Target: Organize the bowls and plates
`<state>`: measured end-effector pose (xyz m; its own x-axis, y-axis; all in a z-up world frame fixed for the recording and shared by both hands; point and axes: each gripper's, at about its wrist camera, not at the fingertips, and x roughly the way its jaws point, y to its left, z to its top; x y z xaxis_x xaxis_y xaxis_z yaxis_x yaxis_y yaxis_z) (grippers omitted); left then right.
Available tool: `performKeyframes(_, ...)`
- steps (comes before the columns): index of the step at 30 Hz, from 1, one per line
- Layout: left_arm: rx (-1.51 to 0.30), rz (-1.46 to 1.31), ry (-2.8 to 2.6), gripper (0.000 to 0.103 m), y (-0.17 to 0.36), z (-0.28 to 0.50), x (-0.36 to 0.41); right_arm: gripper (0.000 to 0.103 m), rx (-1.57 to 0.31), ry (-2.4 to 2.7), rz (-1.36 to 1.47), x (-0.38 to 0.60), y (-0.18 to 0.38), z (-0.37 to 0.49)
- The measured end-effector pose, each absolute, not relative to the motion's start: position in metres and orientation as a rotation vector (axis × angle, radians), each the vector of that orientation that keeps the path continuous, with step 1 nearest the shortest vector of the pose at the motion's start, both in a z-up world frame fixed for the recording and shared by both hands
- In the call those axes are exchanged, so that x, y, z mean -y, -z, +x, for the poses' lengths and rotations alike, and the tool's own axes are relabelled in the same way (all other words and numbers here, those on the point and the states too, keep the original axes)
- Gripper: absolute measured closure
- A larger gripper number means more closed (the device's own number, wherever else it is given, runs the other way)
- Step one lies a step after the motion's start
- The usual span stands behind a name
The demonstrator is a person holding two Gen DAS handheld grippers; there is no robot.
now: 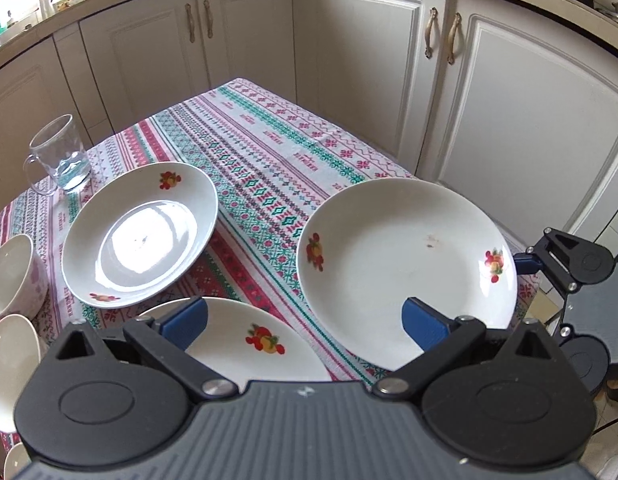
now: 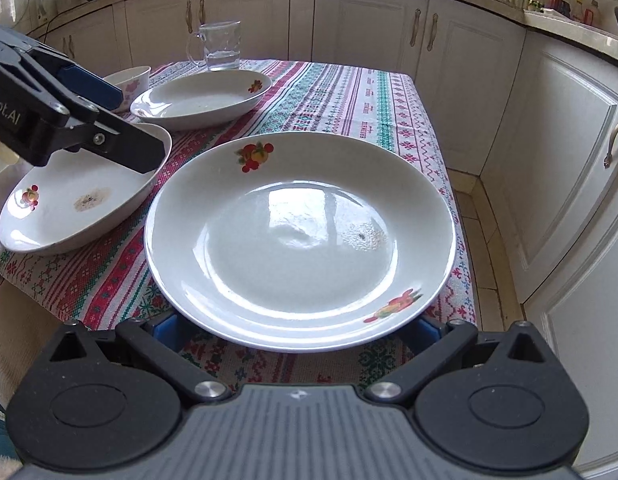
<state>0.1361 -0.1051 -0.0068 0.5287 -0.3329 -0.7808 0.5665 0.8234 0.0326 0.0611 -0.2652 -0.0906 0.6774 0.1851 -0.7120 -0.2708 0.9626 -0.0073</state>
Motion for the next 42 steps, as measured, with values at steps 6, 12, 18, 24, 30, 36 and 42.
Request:
performKeyframes(6, -0.931, 0.303, 0.634, 0.001, 0.009, 0.158, 0.120, 0.000, -0.799, -0.289, -0.126, 0.272, 0.088, 0.063)
performKeyframes(12, -0.976, 0.316, 0.694, 0.004, 0.020, 0.185, 0.136, 0.000, -0.770, -0.348, -0.141, 0.277, 0.090, 0.058)
performKeyframes(18, -1.058, 0.287, 0.727, 0.014, 0.034, 0.208, 0.148, 0.000, -0.756, -0.380, -0.153, 0.282, 0.090, 0.063)
performKeyframes(24, -1.091, 0.297, 0.750, 0.026, 0.044, 0.223, 0.158, 0.000, -0.754, -0.410, -0.164, 0.286, 0.089, 0.065)
performKeyframes(30, -1.115, 0.290, 0.770, 0.032, 0.050, 0.229, 0.165, 0.000, -0.751, -0.430, -0.171, 0.288, 0.090, 0.068)
performKeyframes(36, -1.112, 0.294, 0.784, 0.033, 0.052, 0.234, 0.170, 0.000, -0.749, -0.435, -0.172, 0.288, 0.091, 0.069)
performKeyframes(42, -1.100, 0.301, 0.791, 0.033, 0.054, 0.239, 0.175, 0.000, -0.735, -0.423, -0.162, 0.288, 0.092, 0.067)
